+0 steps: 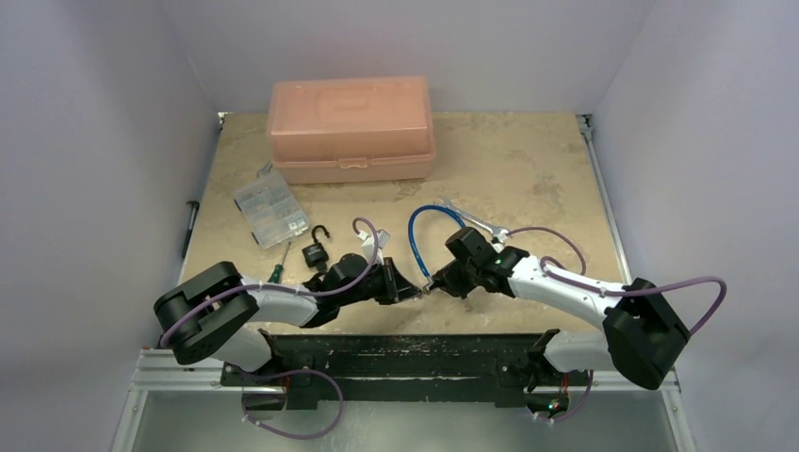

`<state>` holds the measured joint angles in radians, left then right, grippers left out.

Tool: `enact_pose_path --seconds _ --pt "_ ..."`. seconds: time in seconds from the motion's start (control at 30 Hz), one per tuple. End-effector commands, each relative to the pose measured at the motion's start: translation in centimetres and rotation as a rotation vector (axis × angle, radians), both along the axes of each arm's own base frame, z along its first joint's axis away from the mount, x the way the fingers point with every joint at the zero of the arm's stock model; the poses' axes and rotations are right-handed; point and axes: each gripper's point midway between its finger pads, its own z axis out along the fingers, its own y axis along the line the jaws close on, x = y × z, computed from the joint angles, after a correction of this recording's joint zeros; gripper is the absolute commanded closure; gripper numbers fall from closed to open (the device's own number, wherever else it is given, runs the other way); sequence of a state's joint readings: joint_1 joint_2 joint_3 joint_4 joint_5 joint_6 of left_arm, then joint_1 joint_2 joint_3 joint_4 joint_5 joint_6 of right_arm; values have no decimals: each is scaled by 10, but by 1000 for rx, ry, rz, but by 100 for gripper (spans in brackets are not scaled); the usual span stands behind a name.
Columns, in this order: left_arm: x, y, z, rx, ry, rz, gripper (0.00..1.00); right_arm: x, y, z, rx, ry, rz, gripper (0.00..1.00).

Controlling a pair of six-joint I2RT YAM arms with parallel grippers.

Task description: Unlock with the key

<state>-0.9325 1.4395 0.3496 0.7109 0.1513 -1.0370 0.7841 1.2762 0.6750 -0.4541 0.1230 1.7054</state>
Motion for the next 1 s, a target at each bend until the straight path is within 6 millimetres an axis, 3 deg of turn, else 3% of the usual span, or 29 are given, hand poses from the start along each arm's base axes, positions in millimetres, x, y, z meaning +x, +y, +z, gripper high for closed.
enact_pose_path --seconds 0.0,0.17,0.43,0.53,0.77,0.97 --pt "9 -18 18 -54 -34 -12 100 16 29 33 136 -77 12 100" --pt "12 -20 16 -48 -37 -1 100 15 24 33 134 -91 5 100" --pt "9 7 14 28 -82 44 62 6 17 29 142 -88 10 100" --pt "8 17 21 49 -116 55 54 5 13 28 137 -96 7 100" --pt "4 21 38 103 -245 -34 51 5 14 30 144 -105 12 100" --pt "5 20 37 185 -307 -98 53 6 14 35 154 -117 10 100"
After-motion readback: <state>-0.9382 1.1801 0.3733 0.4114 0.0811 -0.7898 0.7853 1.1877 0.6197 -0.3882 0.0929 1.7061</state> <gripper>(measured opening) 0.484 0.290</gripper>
